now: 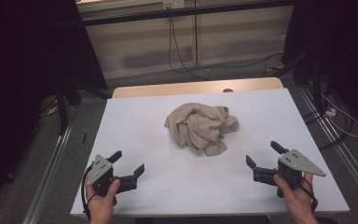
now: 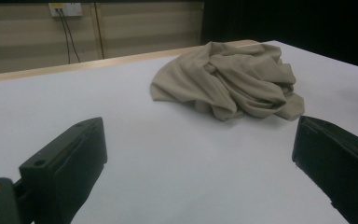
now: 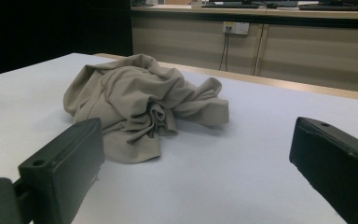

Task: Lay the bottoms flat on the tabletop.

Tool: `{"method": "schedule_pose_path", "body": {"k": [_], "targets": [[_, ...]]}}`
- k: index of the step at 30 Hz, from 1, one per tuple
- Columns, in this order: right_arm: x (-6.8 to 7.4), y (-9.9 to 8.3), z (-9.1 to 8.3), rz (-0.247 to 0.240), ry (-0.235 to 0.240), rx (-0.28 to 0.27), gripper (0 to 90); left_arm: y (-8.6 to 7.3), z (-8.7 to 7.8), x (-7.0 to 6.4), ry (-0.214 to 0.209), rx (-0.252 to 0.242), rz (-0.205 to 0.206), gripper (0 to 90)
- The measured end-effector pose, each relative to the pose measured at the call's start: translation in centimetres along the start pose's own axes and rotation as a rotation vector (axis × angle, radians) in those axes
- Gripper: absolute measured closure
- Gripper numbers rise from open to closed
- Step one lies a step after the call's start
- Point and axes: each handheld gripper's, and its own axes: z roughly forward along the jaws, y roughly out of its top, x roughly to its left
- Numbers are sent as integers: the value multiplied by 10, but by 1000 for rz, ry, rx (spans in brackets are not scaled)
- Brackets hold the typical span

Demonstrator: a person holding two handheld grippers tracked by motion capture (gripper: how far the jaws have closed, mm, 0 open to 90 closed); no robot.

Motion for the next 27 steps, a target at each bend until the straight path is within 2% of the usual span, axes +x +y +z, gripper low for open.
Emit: {"method": "schedule_pose_path", "body": {"k": [12, 19, 25, 27], "targets": [[0, -2, 4, -6, 30, 31, 21, -1, 5, 0, 0, 30, 0, 32], [2, -2, 7, -6, 36, 47, 21, -1, 7, -2, -20, 53, -12, 35], [8, -2, 10, -19, 63, 63, 13, -1, 5, -1, -26, 64, -6, 35], [11, -3, 13, -34, 86, 96, 13, -1, 5, -2, -31, 69, -6, 35]]}}
